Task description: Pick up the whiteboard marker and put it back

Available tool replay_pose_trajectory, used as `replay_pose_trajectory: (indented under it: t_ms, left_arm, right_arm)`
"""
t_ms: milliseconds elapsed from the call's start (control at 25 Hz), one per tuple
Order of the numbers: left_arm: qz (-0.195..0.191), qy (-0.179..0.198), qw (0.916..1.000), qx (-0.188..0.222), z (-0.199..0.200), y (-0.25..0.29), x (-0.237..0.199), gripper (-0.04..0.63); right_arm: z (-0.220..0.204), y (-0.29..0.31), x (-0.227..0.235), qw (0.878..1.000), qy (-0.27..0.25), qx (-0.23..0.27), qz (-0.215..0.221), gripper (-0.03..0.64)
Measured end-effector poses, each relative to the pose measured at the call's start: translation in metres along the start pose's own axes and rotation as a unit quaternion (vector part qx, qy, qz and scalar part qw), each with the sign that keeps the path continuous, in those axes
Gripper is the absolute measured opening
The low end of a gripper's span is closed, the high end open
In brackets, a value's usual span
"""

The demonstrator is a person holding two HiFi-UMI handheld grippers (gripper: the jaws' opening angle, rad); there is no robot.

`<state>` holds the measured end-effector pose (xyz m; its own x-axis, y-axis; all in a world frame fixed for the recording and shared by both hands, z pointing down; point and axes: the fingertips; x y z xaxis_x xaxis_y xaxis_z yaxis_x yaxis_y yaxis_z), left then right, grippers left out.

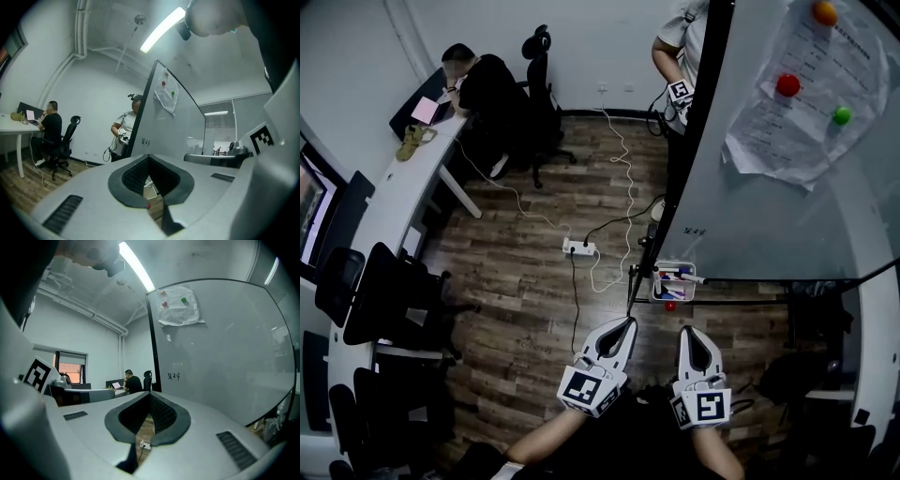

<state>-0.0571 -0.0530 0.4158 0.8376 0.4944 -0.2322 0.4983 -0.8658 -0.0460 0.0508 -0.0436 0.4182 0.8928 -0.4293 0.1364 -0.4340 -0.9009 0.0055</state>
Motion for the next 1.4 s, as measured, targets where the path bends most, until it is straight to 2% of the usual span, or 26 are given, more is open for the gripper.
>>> replay_pose_trajectory:
  t_ms: [160,600,1400]
  left_arm:
    - [-0.004,-0.002,1.0,0.001,-0.003,0.012,0.002,0.008]
    - [0.026,-0.016,0.9994,-0.014,-0.024,0.042,-0.006,0.008]
    - [0.054,-0.055,0.9938,-0.081,-0.094,0.084,-0.029,0.008]
  right_arm:
    - [-0.003,0.005,0.01,1.0,0.0,-0.003,0.0,0.014]
    - [-0.013,0.02,0.038,1.0,0.01,-0.017,0.016,0.014]
    - [-0.043,0.043,0.063,0.998,0.03,-0.052,0.03,0.014]
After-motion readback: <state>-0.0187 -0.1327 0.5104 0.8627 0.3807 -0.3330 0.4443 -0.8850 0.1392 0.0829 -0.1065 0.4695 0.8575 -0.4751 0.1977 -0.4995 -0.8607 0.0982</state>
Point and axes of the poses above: the fingertips, and each gripper's own axes: y forward along the fingers, x to its right, z out of its top, and after that the axes turned 5 degrees about x, right-handed
